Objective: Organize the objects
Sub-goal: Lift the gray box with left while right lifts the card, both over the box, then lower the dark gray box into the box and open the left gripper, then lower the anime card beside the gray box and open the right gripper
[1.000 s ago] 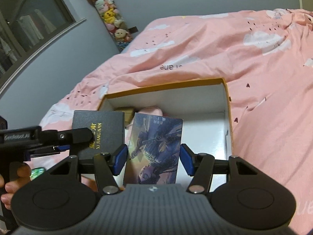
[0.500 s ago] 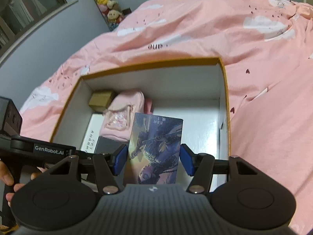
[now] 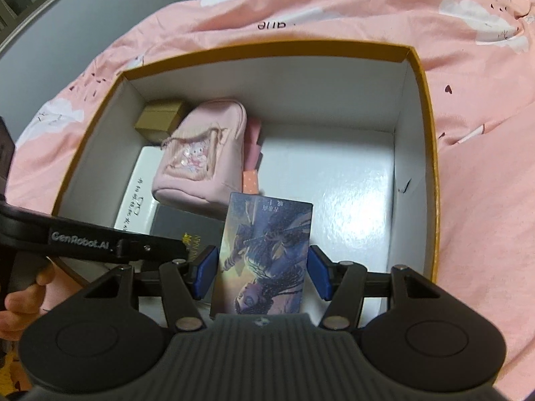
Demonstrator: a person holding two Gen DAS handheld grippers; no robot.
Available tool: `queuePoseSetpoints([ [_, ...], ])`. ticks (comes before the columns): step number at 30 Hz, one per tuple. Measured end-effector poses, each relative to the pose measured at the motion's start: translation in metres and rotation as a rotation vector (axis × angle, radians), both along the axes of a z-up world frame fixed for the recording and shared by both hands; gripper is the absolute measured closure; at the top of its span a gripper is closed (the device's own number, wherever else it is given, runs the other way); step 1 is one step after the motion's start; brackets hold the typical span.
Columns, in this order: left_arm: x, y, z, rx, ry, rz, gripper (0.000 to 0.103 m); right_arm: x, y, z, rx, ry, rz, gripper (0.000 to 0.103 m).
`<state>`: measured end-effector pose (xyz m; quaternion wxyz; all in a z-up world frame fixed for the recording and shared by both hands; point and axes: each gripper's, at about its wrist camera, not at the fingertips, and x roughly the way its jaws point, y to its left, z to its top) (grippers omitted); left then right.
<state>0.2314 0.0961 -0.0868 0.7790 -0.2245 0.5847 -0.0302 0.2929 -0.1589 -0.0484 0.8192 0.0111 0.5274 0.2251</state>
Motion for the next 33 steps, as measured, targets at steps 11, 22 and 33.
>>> queuePoseSetpoints([
  [11, -0.022, -0.002, 0.04, 0.136, -0.205, -0.081, 0.044, 0.01, 0.007, -0.014, -0.041, 0.089, -0.015, 0.043],
  [22, -0.029, -0.011, 0.052, 0.273, -0.375, -0.076, 0.044, 0.021, 0.024, -0.032, -0.025, 0.186, -0.026, 0.043],
  [33, -0.039, -0.005, 0.045, 0.218, -0.368, -0.053, 0.044, 0.025, 0.034, -0.034, -0.005, 0.213, -0.032, 0.042],
])
